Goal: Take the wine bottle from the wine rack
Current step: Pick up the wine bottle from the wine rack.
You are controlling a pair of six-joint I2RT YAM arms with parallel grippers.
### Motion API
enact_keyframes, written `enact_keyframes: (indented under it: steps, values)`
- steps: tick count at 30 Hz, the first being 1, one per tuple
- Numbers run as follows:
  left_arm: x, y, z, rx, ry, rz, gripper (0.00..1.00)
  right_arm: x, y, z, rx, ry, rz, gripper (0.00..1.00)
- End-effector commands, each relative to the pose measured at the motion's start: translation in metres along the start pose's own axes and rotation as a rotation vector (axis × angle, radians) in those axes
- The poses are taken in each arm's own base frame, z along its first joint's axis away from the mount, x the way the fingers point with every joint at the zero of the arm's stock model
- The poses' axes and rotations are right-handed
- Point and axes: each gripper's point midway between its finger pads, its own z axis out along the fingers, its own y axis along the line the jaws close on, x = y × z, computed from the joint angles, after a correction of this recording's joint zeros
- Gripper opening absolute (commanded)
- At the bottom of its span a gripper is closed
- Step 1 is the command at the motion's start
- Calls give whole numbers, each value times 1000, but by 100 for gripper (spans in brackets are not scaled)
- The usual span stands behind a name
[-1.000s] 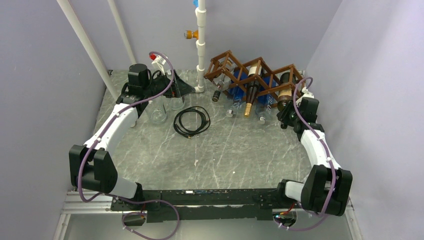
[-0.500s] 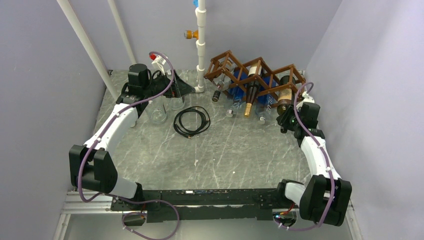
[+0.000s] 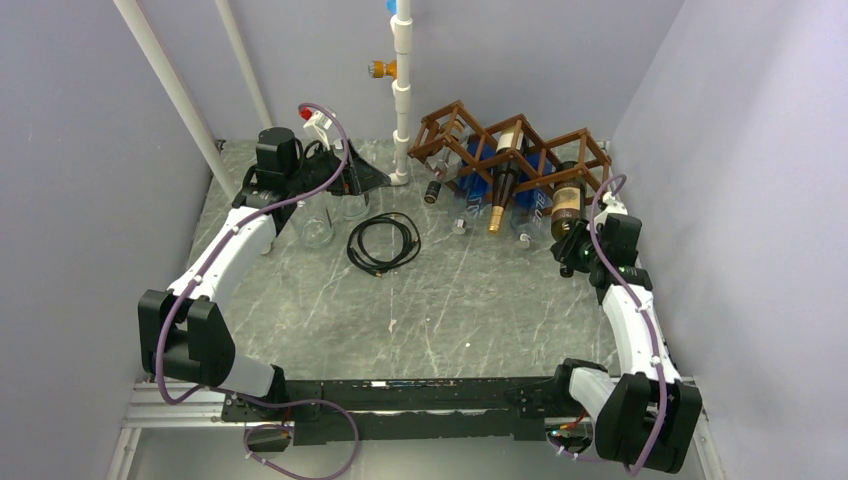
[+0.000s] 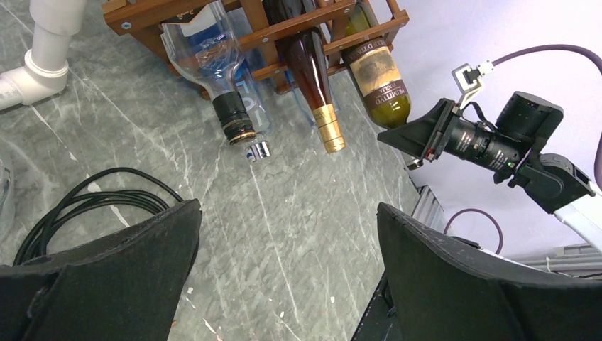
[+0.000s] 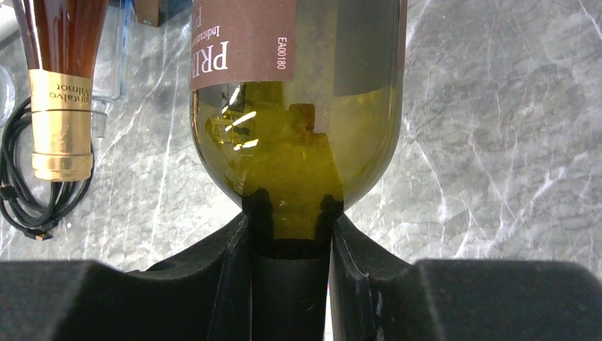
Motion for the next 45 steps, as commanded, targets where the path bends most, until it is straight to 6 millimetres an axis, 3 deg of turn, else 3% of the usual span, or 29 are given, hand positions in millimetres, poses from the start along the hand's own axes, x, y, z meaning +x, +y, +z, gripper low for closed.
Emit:
enact_keyframes:
  steps: [1,27,45]
  values:
    - [-20,-19,-6,34,-42,80,100,-37,16,-14,-58,-143,-73,0]
    - [-23,-16,-8,8,-52,108,100,-11,24,-66,-66,-85,-109,0]
    - [-21,-13,-8,-3,-47,113,100,-17,42,-106,-95,-94,-55,0]
